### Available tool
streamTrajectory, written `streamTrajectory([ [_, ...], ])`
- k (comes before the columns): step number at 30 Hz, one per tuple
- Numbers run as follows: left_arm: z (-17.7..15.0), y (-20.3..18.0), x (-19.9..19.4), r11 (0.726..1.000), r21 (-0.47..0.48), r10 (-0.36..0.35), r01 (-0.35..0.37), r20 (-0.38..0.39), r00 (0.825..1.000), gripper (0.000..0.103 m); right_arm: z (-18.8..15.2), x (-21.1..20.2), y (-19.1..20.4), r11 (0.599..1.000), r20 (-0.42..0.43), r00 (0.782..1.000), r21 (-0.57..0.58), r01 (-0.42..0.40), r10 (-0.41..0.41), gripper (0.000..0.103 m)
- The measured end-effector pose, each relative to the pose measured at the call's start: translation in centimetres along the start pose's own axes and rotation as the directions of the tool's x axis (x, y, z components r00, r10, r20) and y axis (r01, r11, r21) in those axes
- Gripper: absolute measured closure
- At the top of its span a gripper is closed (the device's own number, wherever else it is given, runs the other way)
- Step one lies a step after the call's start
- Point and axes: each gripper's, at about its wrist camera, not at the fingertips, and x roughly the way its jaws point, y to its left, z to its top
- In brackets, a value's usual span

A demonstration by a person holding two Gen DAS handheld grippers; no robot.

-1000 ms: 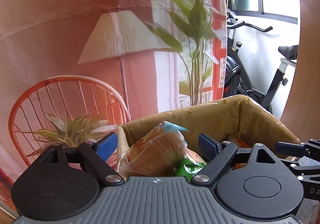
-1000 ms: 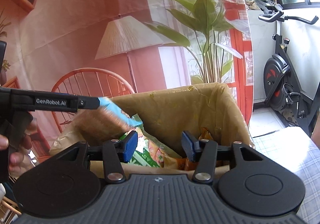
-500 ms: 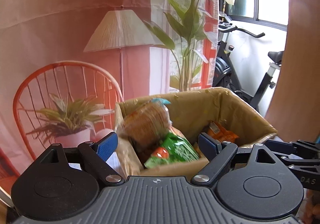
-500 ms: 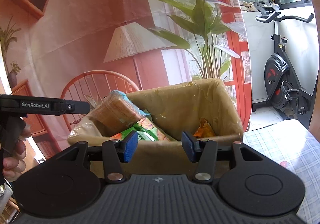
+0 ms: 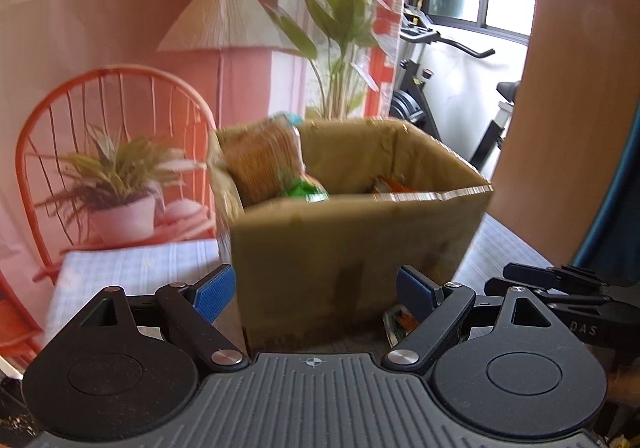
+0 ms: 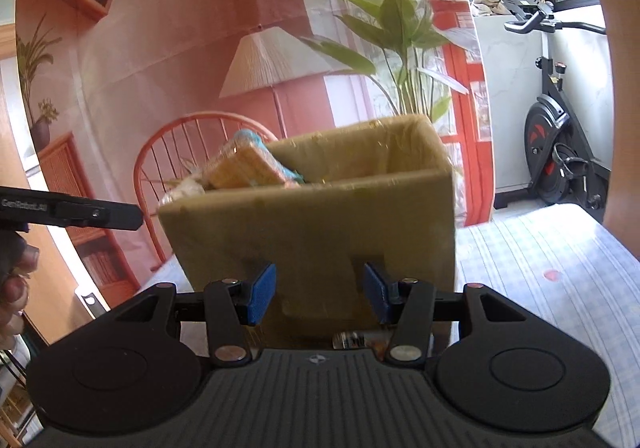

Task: Organize snacks
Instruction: 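Withdraw both tools from the box back toward the snack pile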

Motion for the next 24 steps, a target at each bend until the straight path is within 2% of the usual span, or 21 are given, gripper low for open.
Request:
streamTrajectory([
  [2,-1.2,-0.2,-0.1,1.0,-0.005,-0.019,0.019,-0.037,0.999,0.014,-1.0,-0.4,-0.1,1.0,-0.006,1.0,0.002,0.005,-0.005,0.051],
  [14,-7.5,-1.7,0.8,0.997,-0.015,-0.072,0.071,-0.071,0.995,0.014,-6.8,-0.9,0.0,0.999,-0.078,0.996,-0.029,0.029,-0.031,0.051],
  [20,-11.2,-2.3,1.5,0.993,-0.062,-0.108,0.101,-0.113,0.988,0.014,-9.0,-0.7,0.0,1.0,-0.143,0.99,-0.021,0.017,-0.02,0.051],
  [24,-13.3,-2.0,1.8,0.983,-0.137,-0.14,0.119,-0.155,0.978,0.015,-10.2,-0.7,0.1,1.0,-0.198,0.98,0.017,-0.006,0.01,0.049],
])
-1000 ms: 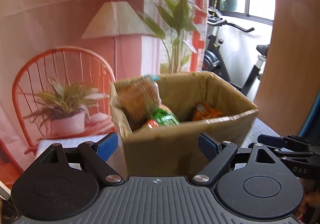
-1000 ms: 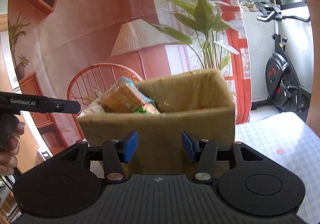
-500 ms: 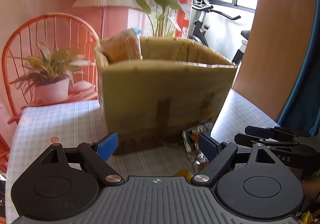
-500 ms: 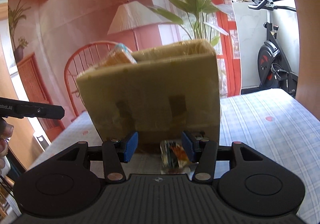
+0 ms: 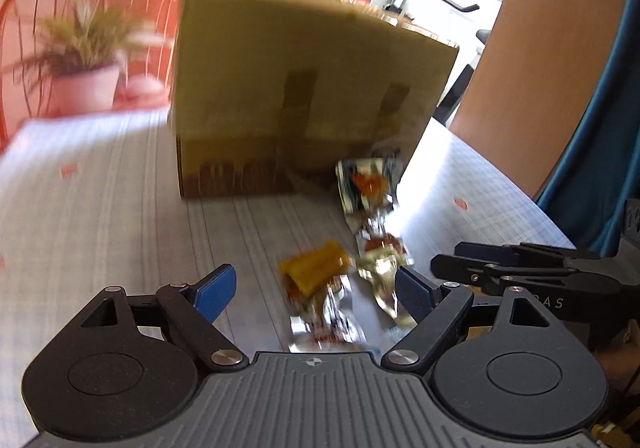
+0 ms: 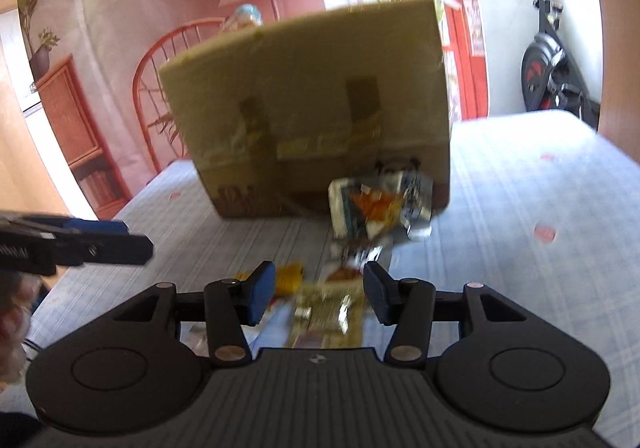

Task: Organize snacks
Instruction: 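Withdraw both tools from the box back toward the snack pile, then close the left tool on the red sausage stick while the right tool grasps the blue-white candy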

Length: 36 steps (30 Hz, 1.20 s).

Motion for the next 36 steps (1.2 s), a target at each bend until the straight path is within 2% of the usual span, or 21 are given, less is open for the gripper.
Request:
streamTrajectory([
  [5,-2.1,0.4,0.0,0.999,-0.046,-0.011,0.009,-0.034,0.999,0.019,-1.1,0.3,1.1,1.0,-0.055,0.998,-0.021,-0.021,0.02,0.048],
  [9,-2.8,1.0,-0.4,0.995,-0.096,-0.005,0.002,-0.031,1.0,0.021,-1.7,0.5,1.6,0.999,-0.082,0.996,-0.026,-0.026,0.023,0.048],
  [11,-2.9,1.4,-0.6,0.993,-0.118,-0.013,0.009,-0.027,1.0,0.025,-1.9,0.5,1.7,0.999,-0.091,0.996,-0.029,-0.025,0.023,0.048],
  [15,-3.0,1.2,-0.7,0.992,-0.125,-0.01,0.006,-0.032,0.999,0.028,-2.3,0.5,2.0,0.999,-0.109,0.993,-0.029,-0.039,0.035,0.048],
  [23,-3.8,0.8,0.0,0.987,-0.157,-0.033,0.023,-0.066,0.997,0.031,-3.6,0.9,3.8,0.991,-0.193,0.979,-0.1,-0.084,0.064,0.048],
  [32,-4.5,1.0,0.5,0.983,-0.179,-0.063,0.045,-0.093,0.994,0.038,-4.3,1.6,3.5,0.995,-0.225,0.974,-0.082,-0.052,0.032,0.045],
  [36,-4.8,0.7,0.9,0.983,-0.175,-0.076,0.055,-0.115,0.99,0.039,-4.4,1.7,3.5,0.994,-0.221,0.975,-0.098,-0.052,0.029,0.048],
])
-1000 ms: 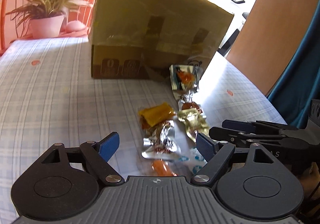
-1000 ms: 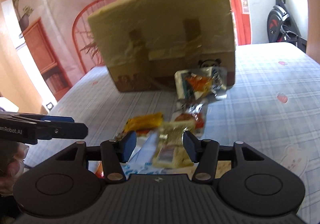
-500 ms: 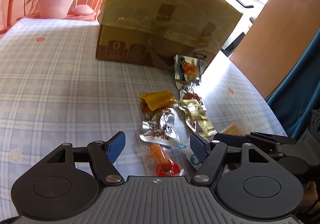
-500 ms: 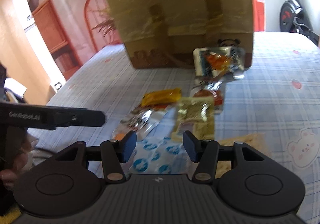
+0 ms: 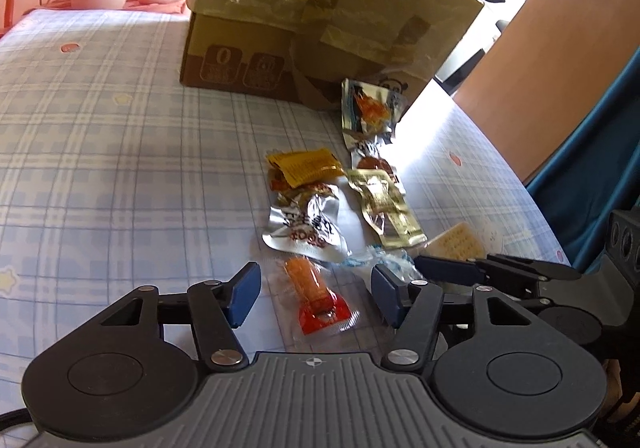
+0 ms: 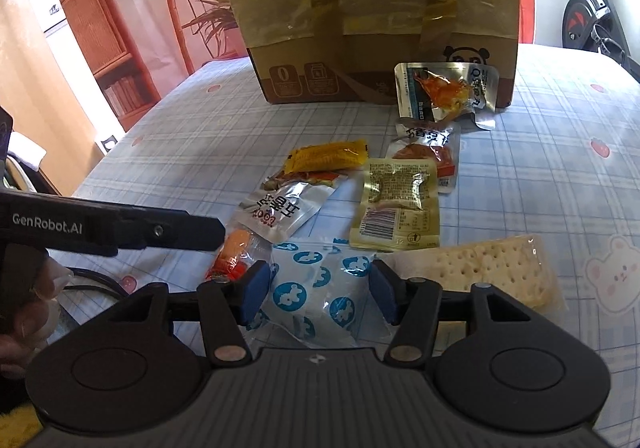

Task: Organize snacks
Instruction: 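Close the left tool on the red sausage stick while the right tool grasps the blue-white candy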

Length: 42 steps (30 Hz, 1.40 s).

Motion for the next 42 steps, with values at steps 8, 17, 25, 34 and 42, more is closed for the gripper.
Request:
streamTrajectory([
  [8,-0.3,0.2,0.4,1.0,-0.012,0.01,-0.01,-0.015,1.0,0.052,0.0,0.2,-1.0,0.999,0.066,0.997,0.029,0.042,-0.044,0.052],
  [17,-0.4,0.1,1.4,1.0,-0.006,0.002,-0.002,-0.052,0.999,0.059,-0.5,0.3,-0.9,0.999,0.088,0.995,0.011,0.036,-0.037,0.053],
  [25,-0.4,-0.1,1.9,1.0,-0.014,0.026,-0.026,-0.022,0.999,0.067,-0.6,0.3,-1.2,1.0,0.092,0.996,0.019,0.014,-0.016,0.053],
  [34,-0.2,-1.0,2.3,0.997,0.061,0.055,-0.054,-0.018,0.998,0.066,-0.7,0.4,-1.3,1.0,0.091,0.996,0.026,0.008,-0.011,0.053],
  [42,-0.3,0.5,1.5,0.999,-0.027,0.028,-0.027,0.022,0.999,0.077,-0.8,0.4,-1.3,1.0,0.092,0.996,0.027,0.006,-0.008,0.053],
])
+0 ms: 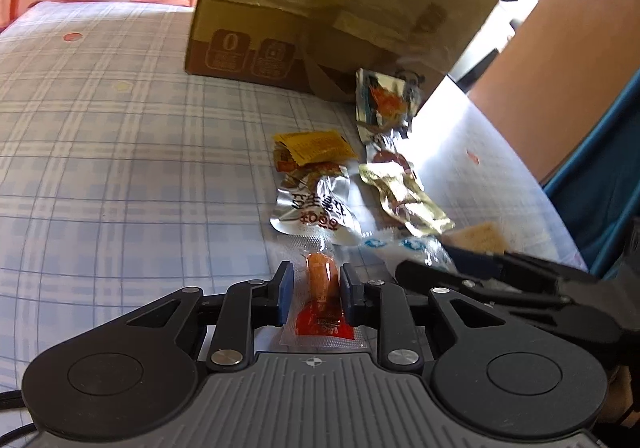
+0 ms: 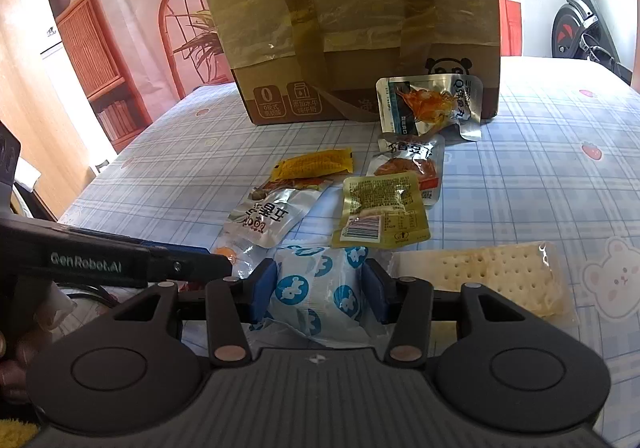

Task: Organize snacks
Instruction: 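Close the left tool on the red sausage stick while the right tool grasps the blue-white candy, then carry both snacks over the box and open both tools to drop them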

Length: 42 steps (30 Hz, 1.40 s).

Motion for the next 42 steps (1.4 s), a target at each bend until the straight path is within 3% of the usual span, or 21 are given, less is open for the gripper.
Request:
streamTrajectory([
  [5,0.3,0.1,-1.2,1.0,-0.001,0.004,-0.004,0.063,0.998,0.077,-0.1,-0.1,0.0,1.0,0.003,1.0,0.005,-0.001,0.001,0.053],
  [18,0.6,0.3,-2.7,1.0,-0.015,0.028,-0.027,0.122,0.992,0.077,-0.1,-0.7,0.3,1.0,0.032,0.999,-0.001,-0.022,0.022,0.059],
  [28,1.2,0.3,-3.8,0.999,-0.021,0.039,-0.035,0.175,0.984,0.077,0.7,-2.1,-0.2,0.999,0.105,0.994,0.009,-0.043,0.041,0.059],
  [38,2.6,0.9,-5.0,0.998,-0.027,0.067,-0.062,0.239,0.969,0.077,2.8,-3.9,-2.4,0.998,0.204,0.979,0.063,0.015,-0.028,0.059],
  [42,3.4,1.0,-5.6,0.998,-0.03,0.069,-0.063,0.272,0.96,0.077,3.7,-4.6,-2.9,0.997,0.221,0.975,0.076,-0.02,0.003,0.059],
])
